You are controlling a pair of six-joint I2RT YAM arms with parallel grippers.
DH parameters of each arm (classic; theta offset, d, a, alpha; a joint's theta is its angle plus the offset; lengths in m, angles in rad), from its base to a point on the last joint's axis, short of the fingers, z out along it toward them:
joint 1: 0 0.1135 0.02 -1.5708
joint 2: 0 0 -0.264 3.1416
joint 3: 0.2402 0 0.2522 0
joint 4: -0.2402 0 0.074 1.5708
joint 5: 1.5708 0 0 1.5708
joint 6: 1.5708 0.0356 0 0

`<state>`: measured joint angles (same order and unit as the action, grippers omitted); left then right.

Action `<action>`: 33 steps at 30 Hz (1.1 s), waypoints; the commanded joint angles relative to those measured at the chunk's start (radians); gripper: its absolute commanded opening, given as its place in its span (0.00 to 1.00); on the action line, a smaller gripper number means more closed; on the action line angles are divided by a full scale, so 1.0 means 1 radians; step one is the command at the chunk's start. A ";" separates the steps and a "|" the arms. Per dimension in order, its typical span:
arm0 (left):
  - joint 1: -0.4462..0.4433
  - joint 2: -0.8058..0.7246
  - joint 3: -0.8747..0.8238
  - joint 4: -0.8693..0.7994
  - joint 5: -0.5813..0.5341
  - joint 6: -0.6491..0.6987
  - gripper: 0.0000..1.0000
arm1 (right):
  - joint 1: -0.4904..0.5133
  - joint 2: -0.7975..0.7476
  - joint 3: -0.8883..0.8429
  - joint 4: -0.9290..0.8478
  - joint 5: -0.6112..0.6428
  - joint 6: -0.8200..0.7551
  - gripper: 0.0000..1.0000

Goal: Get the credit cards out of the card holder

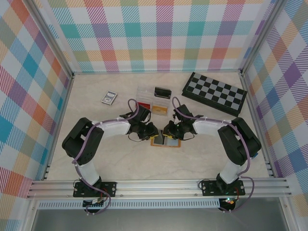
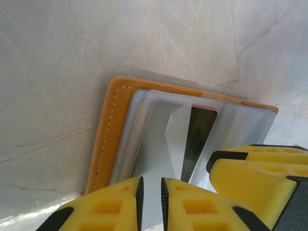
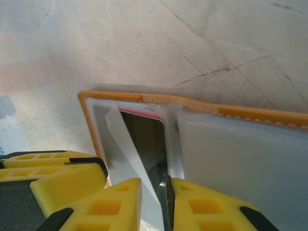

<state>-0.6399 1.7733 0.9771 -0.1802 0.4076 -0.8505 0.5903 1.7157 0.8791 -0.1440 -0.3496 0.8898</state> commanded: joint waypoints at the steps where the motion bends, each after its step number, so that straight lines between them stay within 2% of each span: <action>1: -0.012 0.023 0.020 0.000 0.017 -0.015 0.17 | 0.005 0.021 0.026 -0.013 -0.009 -0.020 0.22; 7: -0.012 0.044 0.022 -0.036 0.004 -0.023 0.15 | 0.005 0.037 0.029 -0.011 -0.020 -0.031 0.21; 22: -0.012 0.051 0.012 -0.056 -0.001 -0.032 0.08 | 0.005 0.035 0.021 0.035 -0.064 -0.061 0.10; 29: -0.012 0.024 0.018 -0.087 -0.016 -0.007 0.11 | 0.005 -0.002 0.015 0.000 -0.023 -0.076 0.05; 33: -0.006 -0.028 0.063 -0.222 -0.072 0.079 0.15 | 0.005 -0.013 0.023 -0.079 0.039 -0.109 0.04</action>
<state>-0.6399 1.7924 1.0130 -0.2584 0.3866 -0.8356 0.5896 1.7317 0.8852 -0.1604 -0.3473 0.8219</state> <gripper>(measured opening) 0.148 0.051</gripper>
